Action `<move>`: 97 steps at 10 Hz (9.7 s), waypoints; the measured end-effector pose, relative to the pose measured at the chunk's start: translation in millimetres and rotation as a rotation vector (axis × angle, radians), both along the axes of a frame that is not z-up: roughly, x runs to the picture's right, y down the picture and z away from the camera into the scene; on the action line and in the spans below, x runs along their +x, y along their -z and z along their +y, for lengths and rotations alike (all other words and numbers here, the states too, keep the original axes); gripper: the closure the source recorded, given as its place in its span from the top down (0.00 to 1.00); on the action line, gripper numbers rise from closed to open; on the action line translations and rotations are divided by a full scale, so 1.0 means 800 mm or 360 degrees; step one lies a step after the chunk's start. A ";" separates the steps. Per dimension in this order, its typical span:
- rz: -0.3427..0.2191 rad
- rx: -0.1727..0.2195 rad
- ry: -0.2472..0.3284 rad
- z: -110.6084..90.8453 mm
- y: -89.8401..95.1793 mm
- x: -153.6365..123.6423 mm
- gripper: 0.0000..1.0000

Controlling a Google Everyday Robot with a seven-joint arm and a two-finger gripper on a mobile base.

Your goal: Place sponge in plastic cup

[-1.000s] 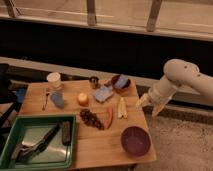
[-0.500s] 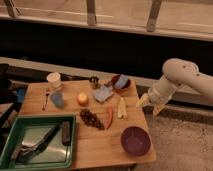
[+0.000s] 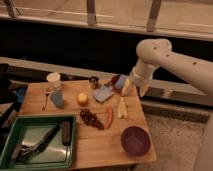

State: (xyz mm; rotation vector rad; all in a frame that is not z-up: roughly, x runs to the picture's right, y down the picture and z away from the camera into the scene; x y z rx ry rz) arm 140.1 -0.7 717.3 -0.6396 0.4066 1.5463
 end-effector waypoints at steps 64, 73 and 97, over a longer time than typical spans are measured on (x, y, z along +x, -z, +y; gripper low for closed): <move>0.0030 0.0605 -0.0372 -0.113 -0.290 0.015 0.00; -0.0242 0.0893 -0.0287 -0.174 -0.157 -0.084 0.00; -0.0891 0.1069 0.0206 -0.162 -0.138 -0.348 0.00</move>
